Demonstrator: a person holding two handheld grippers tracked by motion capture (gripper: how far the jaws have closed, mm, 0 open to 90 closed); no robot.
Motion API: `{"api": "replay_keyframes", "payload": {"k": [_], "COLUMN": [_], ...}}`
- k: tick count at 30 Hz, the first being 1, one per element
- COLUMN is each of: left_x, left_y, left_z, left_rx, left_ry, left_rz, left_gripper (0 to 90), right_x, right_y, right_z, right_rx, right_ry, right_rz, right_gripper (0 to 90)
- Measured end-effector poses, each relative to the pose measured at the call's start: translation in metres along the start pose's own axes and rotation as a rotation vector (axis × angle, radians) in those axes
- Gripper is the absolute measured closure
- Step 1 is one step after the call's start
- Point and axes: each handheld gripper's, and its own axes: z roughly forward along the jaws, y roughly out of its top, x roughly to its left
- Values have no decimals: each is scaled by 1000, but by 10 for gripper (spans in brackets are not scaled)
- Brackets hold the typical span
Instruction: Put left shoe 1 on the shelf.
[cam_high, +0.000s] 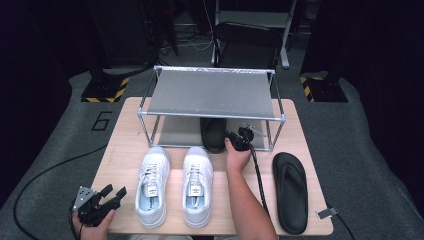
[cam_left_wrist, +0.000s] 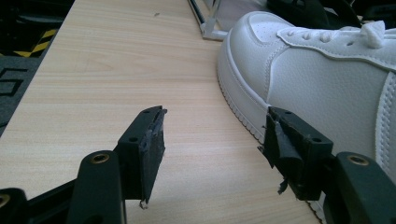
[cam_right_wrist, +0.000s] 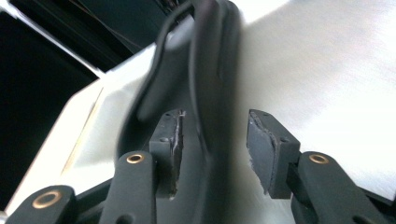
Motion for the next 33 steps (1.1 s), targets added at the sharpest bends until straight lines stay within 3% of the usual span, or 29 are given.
{"api": "replay_keyframes", "payload": {"k": [1, 4, 10, 14, 17, 22, 26, 33], "left_x": [0, -1, -5, -4, -5, -5, -5, -6], "left_y": [0, 1, 2, 2, 2, 1, 1, 0], "left_z": [0, -1, -1, 0, 1, 1, 0, 1], "left_rx": [-10, -1, 1, 10, 9, 8, 8, 9], "left_ry": [4, -2, 1, -1, -1, 4, 4, 6], "left_rz": [-2, 3, 24, 23, 24, 23, 20, 19], "left_gripper": [380, 380, 380, 380, 380, 380, 380, 380], "right_x": [-2, -3, 1, 4, 3, 2, -1, -14], "right_y": [-3, -8, -17, -19, -17, -20, -26, -33], "right_z": [-4, -17, -43, -62, -75, -99, -120, -162], "right_rx": [0, -1, 7, 1, 35, 45, 41, 37], "right_ry": [-23, -52, -20, 4, 41, 74, 70, 62], "right_rz": [-34, -50, -75, -148, -140, -193, -246, -257], "right_gripper": [569, 570, 567, 570, 559, 572, 569, 554]}}
